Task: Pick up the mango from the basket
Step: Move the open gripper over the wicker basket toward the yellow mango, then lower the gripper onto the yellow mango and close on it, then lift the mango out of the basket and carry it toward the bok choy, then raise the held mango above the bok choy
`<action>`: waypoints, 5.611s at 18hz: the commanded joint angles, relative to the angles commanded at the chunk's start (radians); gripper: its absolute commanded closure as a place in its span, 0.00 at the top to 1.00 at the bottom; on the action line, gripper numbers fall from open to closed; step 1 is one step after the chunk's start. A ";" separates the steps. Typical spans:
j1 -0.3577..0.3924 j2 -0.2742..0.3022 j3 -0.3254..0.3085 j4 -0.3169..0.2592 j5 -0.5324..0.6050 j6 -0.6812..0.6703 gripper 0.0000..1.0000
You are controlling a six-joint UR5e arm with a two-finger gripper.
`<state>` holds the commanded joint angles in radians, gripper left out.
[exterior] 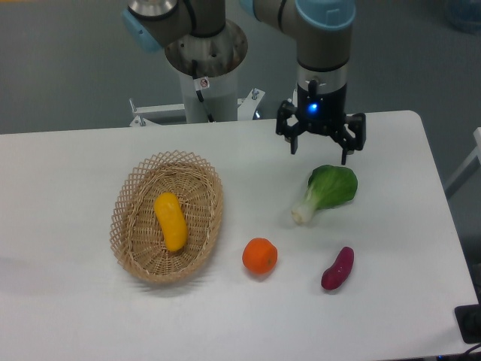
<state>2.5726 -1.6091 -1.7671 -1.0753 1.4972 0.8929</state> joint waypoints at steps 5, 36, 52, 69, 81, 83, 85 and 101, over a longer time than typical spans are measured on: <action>-0.103 -0.011 -0.009 -0.005 0.000 -0.175 1.00; -0.462 -0.295 -0.101 0.101 0.060 -0.697 1.00; -0.474 -0.321 -0.106 0.101 0.094 -0.700 0.80; -0.442 -0.267 -0.028 0.098 0.130 -0.632 0.52; -0.106 -0.127 0.049 0.057 0.117 -0.182 0.53; -0.051 -0.101 0.049 0.034 0.100 -0.099 0.53; -0.005 -0.078 0.049 -0.001 0.087 -0.005 0.53; 0.112 -0.041 0.067 -0.031 0.037 0.202 0.53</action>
<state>2.6845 -1.6506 -1.6997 -1.1060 1.5340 1.0953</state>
